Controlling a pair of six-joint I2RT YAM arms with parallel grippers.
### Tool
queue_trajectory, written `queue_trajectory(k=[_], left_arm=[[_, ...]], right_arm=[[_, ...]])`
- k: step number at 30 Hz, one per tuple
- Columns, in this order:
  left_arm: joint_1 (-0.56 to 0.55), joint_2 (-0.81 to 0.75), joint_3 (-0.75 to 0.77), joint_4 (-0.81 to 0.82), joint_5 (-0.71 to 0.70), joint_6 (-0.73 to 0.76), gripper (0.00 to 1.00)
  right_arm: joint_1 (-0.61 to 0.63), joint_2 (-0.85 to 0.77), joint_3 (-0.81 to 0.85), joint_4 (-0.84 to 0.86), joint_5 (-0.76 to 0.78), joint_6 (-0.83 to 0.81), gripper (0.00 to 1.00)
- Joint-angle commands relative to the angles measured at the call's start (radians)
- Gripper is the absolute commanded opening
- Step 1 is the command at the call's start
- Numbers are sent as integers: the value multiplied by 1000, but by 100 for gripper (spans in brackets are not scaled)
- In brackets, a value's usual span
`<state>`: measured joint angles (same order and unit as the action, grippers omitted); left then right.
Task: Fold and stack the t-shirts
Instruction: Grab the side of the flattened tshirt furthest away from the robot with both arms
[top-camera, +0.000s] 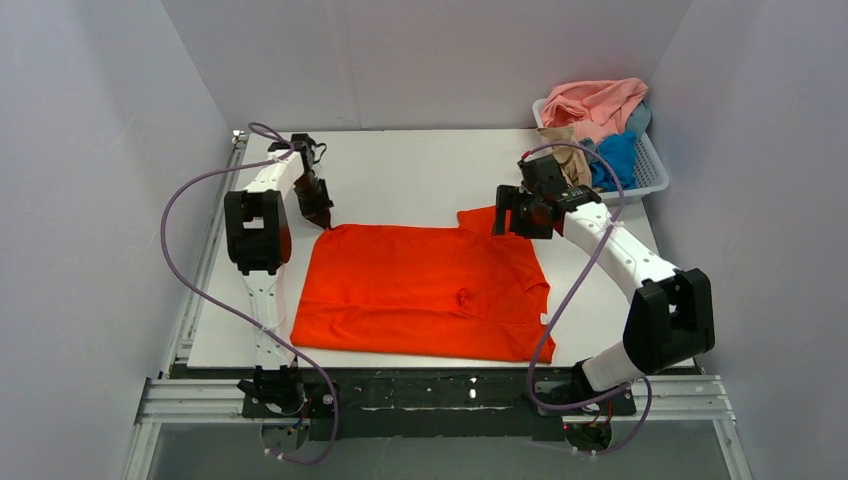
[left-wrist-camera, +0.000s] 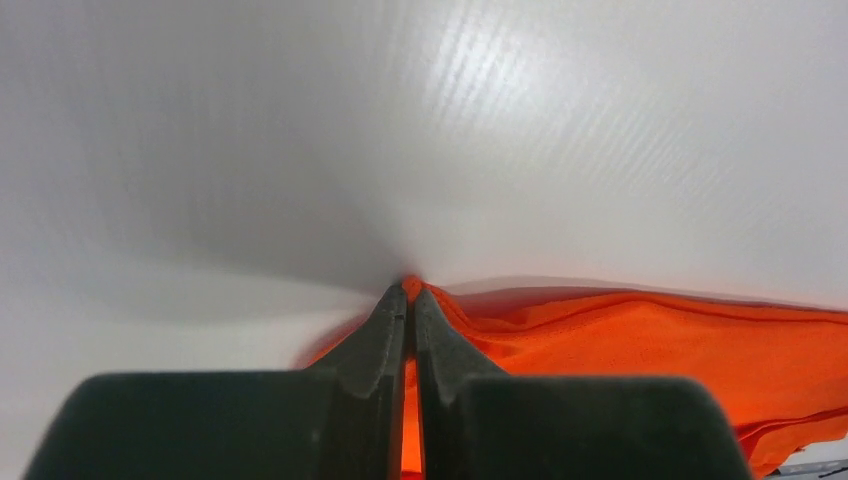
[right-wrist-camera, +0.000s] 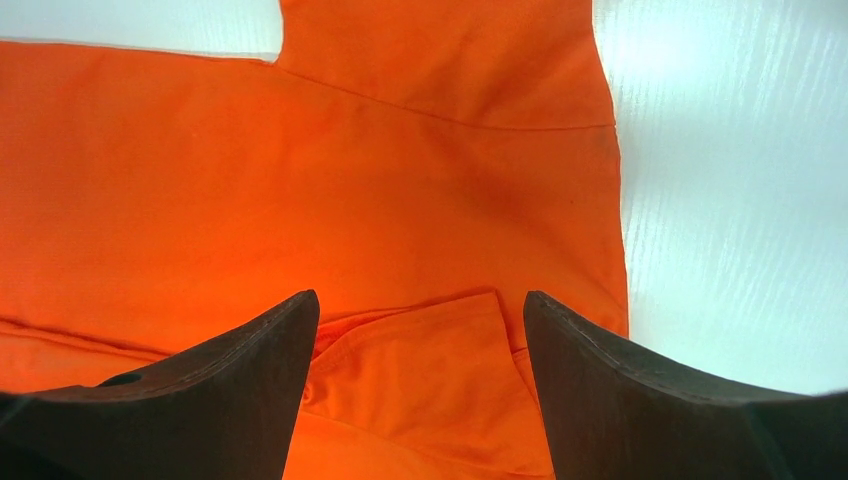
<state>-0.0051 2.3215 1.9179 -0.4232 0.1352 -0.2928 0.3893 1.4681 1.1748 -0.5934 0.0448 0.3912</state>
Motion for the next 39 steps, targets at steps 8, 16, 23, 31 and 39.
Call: queue_trajectory(k=[8,16,23,31,39], left_arm=[[-41,-167,-198,1,-121,-6,0],[-31,-211,-247,34,-120,3,0],[-17,-219,-271,43,-108,16,0],[-15,-230,-277,43,-103,19,0],[-9,-216,-253,40,-87,9,0]], right_arm=[[-46,431,440,-88,134,114,81],[-63,764,809,-220,164,72,78],[-64,842,803,-249,144,9,76],[-64,787,686,-244,104,-27,67],[-64,803,711,-177,63,-74,14]])
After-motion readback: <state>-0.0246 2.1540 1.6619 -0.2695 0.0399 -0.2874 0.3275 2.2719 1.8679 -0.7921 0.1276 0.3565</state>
